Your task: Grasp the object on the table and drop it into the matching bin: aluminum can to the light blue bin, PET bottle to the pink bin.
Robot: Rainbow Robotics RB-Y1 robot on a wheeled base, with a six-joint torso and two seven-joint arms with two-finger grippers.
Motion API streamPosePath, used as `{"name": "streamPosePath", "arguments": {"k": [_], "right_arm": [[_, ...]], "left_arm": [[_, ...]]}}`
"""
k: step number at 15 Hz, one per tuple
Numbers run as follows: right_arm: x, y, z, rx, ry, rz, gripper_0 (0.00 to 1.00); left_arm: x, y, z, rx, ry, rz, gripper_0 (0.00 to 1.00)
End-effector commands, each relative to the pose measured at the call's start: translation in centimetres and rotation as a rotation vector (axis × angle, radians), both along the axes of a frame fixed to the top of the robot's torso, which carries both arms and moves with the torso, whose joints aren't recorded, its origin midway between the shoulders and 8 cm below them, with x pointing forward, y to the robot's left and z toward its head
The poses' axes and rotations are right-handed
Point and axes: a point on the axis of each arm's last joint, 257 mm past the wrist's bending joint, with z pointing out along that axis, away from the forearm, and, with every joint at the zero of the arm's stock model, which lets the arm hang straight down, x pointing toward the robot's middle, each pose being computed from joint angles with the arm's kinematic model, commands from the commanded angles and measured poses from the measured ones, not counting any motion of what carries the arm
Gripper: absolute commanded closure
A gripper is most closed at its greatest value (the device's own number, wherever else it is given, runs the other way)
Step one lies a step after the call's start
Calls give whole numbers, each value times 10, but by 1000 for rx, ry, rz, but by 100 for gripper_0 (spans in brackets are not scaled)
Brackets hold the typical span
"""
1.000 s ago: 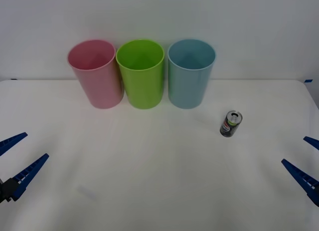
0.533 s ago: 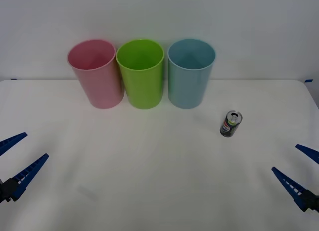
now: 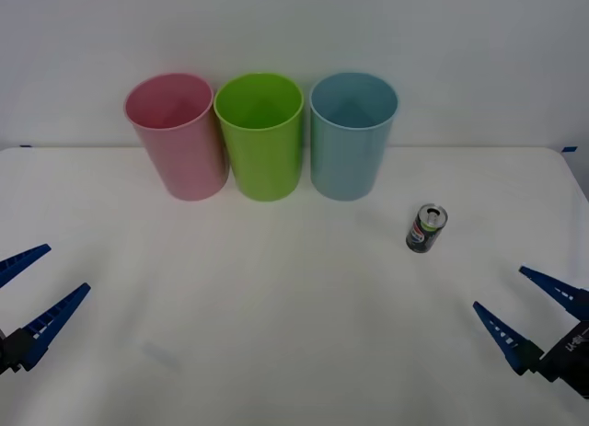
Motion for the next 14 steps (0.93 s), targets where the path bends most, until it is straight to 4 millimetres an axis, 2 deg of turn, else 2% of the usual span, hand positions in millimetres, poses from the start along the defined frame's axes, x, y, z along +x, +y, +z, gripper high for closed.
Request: {"name": "streamPosePath", "arguments": {"k": [1, 5, 10, 14], "right_arm": [[16, 10, -6, 4, 11, -24, 0], [36, 18, -10, -11, 9, -60, 0], [73, 30, -26, 11, 23, -75, 0], [94, 34, -29, 4, 23, -115, 0]], "left_arm": [[0, 0, 0, 0, 0, 0, 0], [0, 0, 0, 0, 0, 0, 0], [0, 0, 0, 0, 0, 0, 0], [0, 0, 0, 0, 0, 0, 0]]}}
